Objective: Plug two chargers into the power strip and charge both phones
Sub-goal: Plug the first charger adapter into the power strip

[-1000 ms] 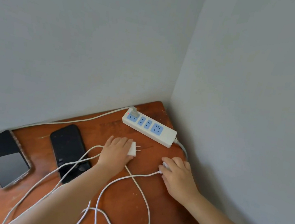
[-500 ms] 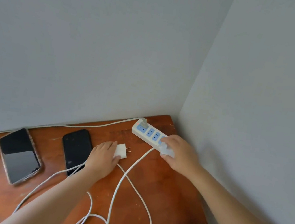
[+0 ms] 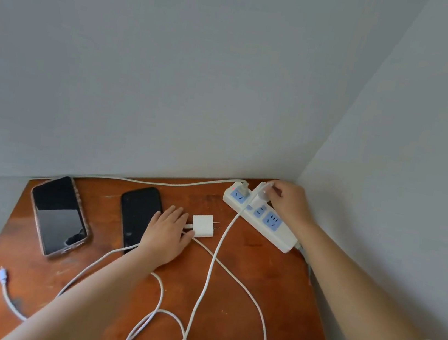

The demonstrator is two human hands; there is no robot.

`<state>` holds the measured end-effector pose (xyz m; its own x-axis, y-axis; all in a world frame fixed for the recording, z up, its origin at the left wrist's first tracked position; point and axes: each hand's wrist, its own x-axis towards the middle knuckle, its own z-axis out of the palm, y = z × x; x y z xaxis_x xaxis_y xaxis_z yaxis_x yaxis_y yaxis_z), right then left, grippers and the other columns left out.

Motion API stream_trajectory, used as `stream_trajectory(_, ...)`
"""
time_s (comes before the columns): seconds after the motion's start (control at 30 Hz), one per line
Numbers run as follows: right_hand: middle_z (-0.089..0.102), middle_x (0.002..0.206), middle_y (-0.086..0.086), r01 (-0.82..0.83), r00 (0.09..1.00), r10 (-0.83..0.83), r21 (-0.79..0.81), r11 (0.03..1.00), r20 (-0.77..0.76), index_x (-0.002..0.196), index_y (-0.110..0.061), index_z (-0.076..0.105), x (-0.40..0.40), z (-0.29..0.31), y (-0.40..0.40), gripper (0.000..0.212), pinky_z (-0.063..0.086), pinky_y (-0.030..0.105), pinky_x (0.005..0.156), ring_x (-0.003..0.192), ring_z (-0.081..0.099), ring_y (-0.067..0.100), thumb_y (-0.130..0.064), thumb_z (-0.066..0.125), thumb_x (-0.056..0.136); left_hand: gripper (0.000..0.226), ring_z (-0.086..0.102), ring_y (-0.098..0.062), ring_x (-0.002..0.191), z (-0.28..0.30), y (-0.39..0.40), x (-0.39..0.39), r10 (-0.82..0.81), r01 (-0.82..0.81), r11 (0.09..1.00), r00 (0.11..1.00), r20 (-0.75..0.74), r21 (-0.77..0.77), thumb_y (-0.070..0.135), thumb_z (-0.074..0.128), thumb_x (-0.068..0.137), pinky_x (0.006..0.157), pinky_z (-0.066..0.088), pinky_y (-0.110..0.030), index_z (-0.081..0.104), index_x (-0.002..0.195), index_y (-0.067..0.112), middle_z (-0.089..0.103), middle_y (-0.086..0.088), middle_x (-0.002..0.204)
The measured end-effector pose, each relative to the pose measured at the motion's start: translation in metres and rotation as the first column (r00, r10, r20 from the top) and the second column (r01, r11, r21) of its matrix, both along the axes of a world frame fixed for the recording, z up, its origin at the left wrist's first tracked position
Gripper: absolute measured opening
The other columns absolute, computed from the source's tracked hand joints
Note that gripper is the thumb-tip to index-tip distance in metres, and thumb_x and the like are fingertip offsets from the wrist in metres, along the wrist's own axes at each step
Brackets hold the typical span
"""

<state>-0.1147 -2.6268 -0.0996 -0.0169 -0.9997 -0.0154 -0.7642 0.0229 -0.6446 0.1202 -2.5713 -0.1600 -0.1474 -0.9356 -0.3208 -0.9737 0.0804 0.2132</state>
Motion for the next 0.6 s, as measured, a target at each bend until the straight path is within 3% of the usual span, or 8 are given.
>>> stream_trajectory(0.07, 0.049, 0.060, 0.010, -0.001, 0.999, 0.001, -0.007, 1.000, -0.044, 0.081, 0.012, 0.061, 0.003, 0.002, -0.003, 0.032, 0.030, 0.026, 0.050, 0.057, 0.044, 0.020, -0.016, 0.051, 0.092, 0.055, 0.007, -0.019, 0.142, -0.001, -0.003, 0.003, -0.012, 0.012, 1.000, 1.000, 0.011, 0.003, 0.046, 0.028, 0.094, 0.115, 0.002, -0.038, 0.021, 0.141, 0.018, 0.018, -0.002, 0.154)
stream_trajectory(0.3, 0.047, 0.059, 0.005, 0.005, 0.988, -0.007, -0.008, 1.000, -0.157, 0.073, 0.004, 0.061, 0.009, 0.003, -0.014, 0.035, 0.028, 0.027, 0.049, 0.062, 0.045, 0.021, -0.024, 0.051, 0.092, 0.056, 0.002, -0.017, 0.142, -0.008, -0.005, 0.013, -0.077, 0.076, 0.997, 0.996, 0.043, 0.010, 0.046, 0.024, 0.095, 0.115, -0.003, -0.036, 0.015, 0.142, 0.018, 0.011, -0.002, 0.155)
stream_trajectory(0.4, 0.053, 0.060, 0.011, 0.005, 0.974, -0.008, -0.014, 1.000, -0.226, 0.073, 0.005, 0.063, 0.008, 0.007, -0.015, 0.039, 0.036, 0.030, 0.059, 0.063, 0.048, 0.025, -0.027, 0.051, 0.092, 0.055, 0.000, -0.017, 0.142, -0.011, -0.004, 0.016, -0.088, 0.089, 0.996, 0.995, 0.043, -0.010, 0.045, 0.024, 0.095, 0.115, -0.004, -0.035, 0.013, 0.142, 0.018, 0.009, -0.002, 0.155)
stream_trajectory(0.47, 0.063, 0.072, 0.017, 0.027, 0.968, -0.026, 0.001, 1.000, -0.250, 0.080, 0.003, 0.065, 0.008, 0.008, -0.015, 0.038, 0.042, 0.036, 0.073, 0.076, 0.055, 0.030, -0.029, 0.049, 0.093, 0.055, 0.000, -0.017, 0.142, -0.014, -0.004, 0.016, -0.087, 0.088, 0.996, 0.995, 0.046, -0.020, 0.044, 0.024, 0.095, 0.115, -0.005, -0.036, 0.013, 0.142, 0.018, 0.009, -0.001, 0.155)
stream_trajectory(0.53, 0.068, 0.085, 0.018, 0.058, 0.966, -0.051, 0.018, 0.998, -0.253, 0.084, 0.001, 0.066, 0.007, 0.008, -0.016, 0.037, 0.042, 0.039, 0.083, 0.088, 0.058, 0.032, -0.030, 0.048, 0.093, 0.055, 0.000, -0.017, 0.142, -0.016, -0.003, 0.016, -0.086, 0.088, 0.996, 0.995, 0.054, -0.030, 0.044, 0.023, 0.095, 0.115, -0.005, -0.035, 0.013, 0.142, 0.018, 0.009, -0.001, 0.155)
stream_trajectory(0.6, 0.068, 0.085, 0.017, 0.067, 0.961, -0.059, 0.020, 0.998, -0.270, 0.084, -0.001, 0.065, 0.007, 0.008, -0.014, 0.036, 0.040, 0.039, 0.085, 0.090, 0.058, 0.033, -0.031, 0.048, 0.093, 0.055, 0.000, -0.017, 0.142, -0.018, -0.002, 0.016, -0.079, 0.082, 0.996, 0.995, 0.058, -0.042, 0.044, 0.023, 0.095, 0.114, -0.005, -0.035, 0.013, 0.142, 0.018, 0.010, -0.001, 0.155)
